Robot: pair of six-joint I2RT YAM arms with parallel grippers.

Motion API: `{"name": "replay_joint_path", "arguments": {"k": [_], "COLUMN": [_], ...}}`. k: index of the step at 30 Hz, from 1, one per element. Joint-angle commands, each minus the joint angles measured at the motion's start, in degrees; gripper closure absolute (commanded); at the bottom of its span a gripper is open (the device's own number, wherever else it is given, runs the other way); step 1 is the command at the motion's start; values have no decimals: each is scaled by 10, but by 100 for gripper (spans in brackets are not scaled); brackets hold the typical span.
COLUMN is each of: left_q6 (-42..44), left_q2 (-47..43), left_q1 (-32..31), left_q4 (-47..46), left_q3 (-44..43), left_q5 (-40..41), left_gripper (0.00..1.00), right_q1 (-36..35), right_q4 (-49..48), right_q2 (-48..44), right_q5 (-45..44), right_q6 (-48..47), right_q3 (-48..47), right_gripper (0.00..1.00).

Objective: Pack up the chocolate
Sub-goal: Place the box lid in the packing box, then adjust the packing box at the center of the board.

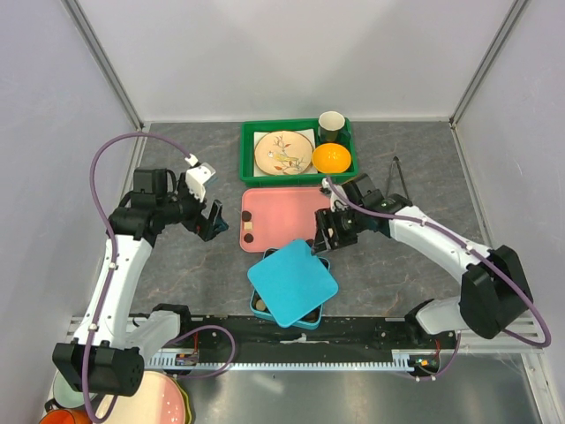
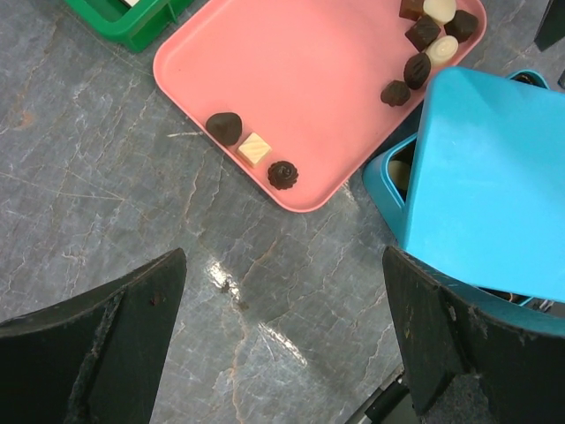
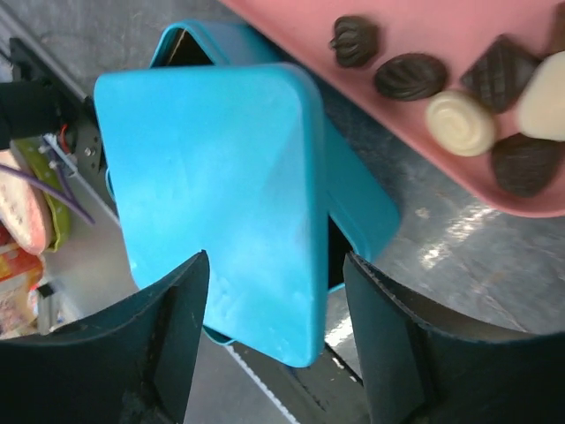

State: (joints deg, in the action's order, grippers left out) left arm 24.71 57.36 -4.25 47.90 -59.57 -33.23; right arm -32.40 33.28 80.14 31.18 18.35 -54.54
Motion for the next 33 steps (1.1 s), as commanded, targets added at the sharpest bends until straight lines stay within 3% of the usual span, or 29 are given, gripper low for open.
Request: {"name": "replay_joint_path", "arguments": {"k": [1,4,5,7,8,9,21,28,33], "left_q6": [23,29,31,41,46,51,119,112,117], "left_q2": [-10,-12,-13,-15,-16,-16,13,21,29], "left_q1": [0,1,0,0,0,0,-8,-14,-15], "left_q4": [-2,-1,1,1,2,3,-9,-20,-42], "left_q3": [9,18,22,35,42,56,118,126,144], "left_q5": [-11,-10,-10,-11,-13,-15,-29,-32,-25], "left_gripper": [1,1,1,1,1,1,1,1,1], "right_q1": [22,51,61,62,62,62,53,13,11], "right_q4": [45,54,52,49,41,37,-122,-299,-370], "right_q2": [-31,-45,-54,-66,-82,-91,-164,-110,-40], "right_q5": [-66,-77,-79,-85,-100,-112,-115,-106,-107], "right_q6": [-15,-13,-9,1,20,32,204,302,327], "right_q3": [-28,-18,-13,11,22,47,262,312,314], "right_gripper": [33,48,61,75,93,100,100,100,100]}}
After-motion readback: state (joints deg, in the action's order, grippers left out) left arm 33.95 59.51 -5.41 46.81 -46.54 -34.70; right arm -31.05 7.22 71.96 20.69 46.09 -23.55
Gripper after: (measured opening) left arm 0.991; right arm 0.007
